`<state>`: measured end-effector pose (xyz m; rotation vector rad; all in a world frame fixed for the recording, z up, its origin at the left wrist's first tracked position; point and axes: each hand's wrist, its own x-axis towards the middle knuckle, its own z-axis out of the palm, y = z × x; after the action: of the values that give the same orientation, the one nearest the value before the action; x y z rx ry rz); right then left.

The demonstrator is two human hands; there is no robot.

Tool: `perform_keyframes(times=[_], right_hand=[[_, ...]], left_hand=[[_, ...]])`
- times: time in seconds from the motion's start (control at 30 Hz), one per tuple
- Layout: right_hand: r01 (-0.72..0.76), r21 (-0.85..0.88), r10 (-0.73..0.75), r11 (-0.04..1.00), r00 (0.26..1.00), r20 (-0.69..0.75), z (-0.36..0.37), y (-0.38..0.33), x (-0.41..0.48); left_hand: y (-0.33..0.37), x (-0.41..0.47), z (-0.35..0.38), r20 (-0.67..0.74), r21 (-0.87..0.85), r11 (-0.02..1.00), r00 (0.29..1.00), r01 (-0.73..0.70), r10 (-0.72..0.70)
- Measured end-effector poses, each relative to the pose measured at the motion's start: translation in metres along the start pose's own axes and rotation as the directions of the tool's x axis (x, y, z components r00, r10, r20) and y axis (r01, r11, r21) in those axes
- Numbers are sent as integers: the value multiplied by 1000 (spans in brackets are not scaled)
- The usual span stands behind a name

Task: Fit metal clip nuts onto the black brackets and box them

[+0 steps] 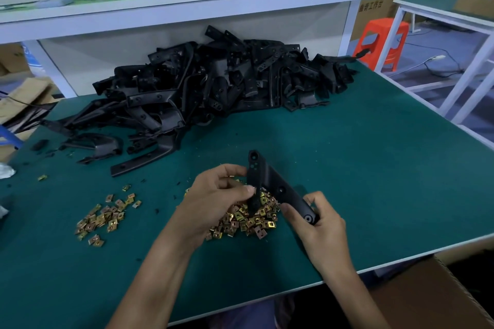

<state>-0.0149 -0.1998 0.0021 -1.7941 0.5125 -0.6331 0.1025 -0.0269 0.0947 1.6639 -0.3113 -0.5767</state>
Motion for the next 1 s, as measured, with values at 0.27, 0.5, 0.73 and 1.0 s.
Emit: perform_keyframes(times=[0.27, 0.5, 0.73, 1.0], right_hand=[[2, -51, -5, 999, 999, -44, 2, 1, 0], [-75, 159, 99, 984, 984, -150, 0, 3, 6], [-78, 198, 104, 977, 987, -123, 1, 6, 7], [-53, 124, 71, 991, 988, -141, 2, 7, 7]], left_hand=[[-4, 5, 11, 36, 169, 983, 997, -67, 62], [-21, 36, -21, -121, 332, 934, 976, -131, 180], [-45, 90, -35, -59, 854, 513, 964, -85, 258], [-36, 112, -18, -29, 922, 386, 989, -29, 144]])
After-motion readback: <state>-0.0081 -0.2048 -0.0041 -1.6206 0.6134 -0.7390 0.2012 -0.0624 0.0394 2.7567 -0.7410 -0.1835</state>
